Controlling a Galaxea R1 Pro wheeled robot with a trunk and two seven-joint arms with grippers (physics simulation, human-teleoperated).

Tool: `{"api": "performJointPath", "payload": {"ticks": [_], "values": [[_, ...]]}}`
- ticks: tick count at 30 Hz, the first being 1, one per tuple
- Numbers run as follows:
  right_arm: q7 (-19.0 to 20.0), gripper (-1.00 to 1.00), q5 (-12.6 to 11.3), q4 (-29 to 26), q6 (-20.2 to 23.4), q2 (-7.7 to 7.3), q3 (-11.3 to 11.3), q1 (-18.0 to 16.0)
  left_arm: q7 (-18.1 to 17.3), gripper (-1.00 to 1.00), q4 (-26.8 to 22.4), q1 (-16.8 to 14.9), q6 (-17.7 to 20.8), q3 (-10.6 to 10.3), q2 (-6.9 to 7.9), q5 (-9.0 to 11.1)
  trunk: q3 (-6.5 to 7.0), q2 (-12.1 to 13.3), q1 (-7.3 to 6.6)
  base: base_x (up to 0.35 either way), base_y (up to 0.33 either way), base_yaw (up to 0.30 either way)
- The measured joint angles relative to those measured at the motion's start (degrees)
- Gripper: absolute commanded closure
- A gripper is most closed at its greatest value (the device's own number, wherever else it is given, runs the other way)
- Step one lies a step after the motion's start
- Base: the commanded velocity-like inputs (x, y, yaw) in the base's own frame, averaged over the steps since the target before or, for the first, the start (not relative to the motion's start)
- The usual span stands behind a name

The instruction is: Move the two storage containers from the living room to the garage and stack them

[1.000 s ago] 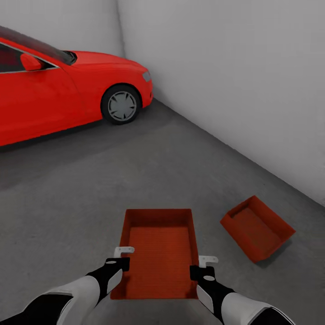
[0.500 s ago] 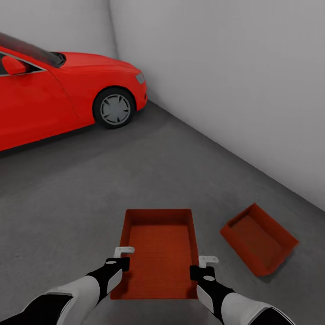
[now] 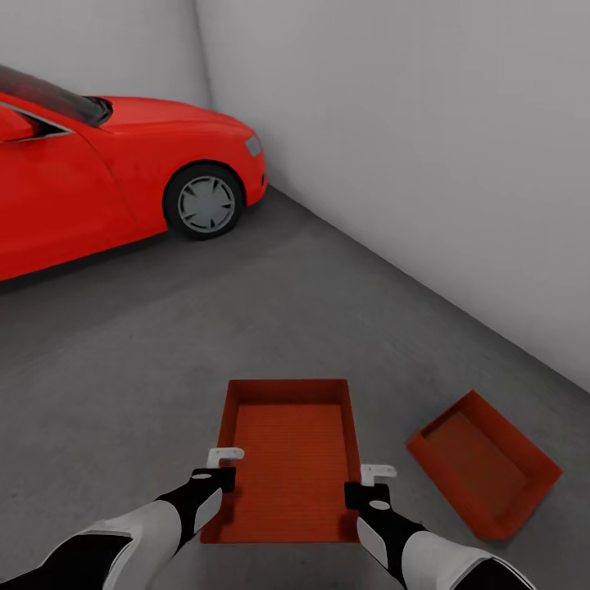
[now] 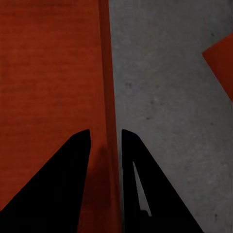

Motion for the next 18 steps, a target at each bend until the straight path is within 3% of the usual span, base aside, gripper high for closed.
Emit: {"api": "performJointPath", "payload": {"ticks": [6,18], "values": [[0.0,1.0,-0.1,0.0,-0.1,0.01,-0.1,0.0,0.0,1.0,0.0,0.0,0.1,-0.1,-0.01,0.0,0.0,0.0,0.01,0.249,0.0,-0.134],[0.0,1.0,0.0,0.0,0.0,0.03,0.0,0.0,0.0,1.0,0.0,0.0,0.1,0.0,0.01,0.0,0.0,0.0,0.03,0.012,0.0,-0.255]]}}
